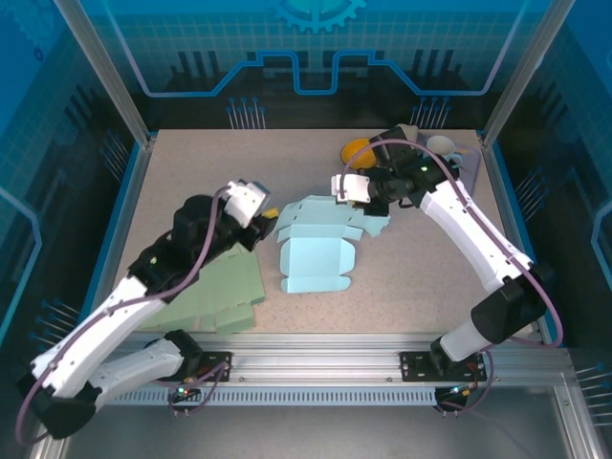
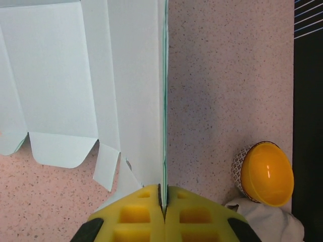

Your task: Fold the paper box

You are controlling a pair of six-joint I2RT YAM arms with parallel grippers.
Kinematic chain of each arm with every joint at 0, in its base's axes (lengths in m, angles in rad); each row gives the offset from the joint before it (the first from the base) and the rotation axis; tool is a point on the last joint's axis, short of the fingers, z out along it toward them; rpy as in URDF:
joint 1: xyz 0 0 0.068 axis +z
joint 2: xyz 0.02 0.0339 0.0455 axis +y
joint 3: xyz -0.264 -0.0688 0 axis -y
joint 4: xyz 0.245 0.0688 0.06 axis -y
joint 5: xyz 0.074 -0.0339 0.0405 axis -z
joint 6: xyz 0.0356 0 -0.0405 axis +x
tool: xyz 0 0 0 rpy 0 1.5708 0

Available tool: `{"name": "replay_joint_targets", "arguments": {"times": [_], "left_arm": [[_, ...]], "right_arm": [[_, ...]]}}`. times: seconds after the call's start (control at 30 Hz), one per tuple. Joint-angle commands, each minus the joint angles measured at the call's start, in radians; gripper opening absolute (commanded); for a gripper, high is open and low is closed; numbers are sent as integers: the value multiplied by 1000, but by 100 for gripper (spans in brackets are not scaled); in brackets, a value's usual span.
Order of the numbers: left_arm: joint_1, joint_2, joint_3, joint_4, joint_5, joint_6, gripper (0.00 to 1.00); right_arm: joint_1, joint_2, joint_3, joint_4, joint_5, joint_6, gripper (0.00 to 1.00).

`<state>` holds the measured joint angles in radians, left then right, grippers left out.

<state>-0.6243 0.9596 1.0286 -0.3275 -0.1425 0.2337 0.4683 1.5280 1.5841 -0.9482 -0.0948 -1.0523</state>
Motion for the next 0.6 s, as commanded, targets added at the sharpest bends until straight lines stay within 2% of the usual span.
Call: {"name": "replay_joint_targets", "arguments": {"times": [0.0, 0.17, 0.37, 0.57], "left_arm": [[11, 83, 84, -65, -1, -27, 47], [30, 137, 147, -88, 81, -29, 47], [28, 155, 139, -101, 207, -36, 48], [26, 183, 140, -108, 247, -39, 48]], "right_arm": [[1, -33, -26, 20, 6, -11, 0], [2, -75, -72, 24, -7, -23, 0], [-2, -117, -103, 38, -28, -26, 0], [-2, -115, -83, 30, -60, -11, 0]]}}
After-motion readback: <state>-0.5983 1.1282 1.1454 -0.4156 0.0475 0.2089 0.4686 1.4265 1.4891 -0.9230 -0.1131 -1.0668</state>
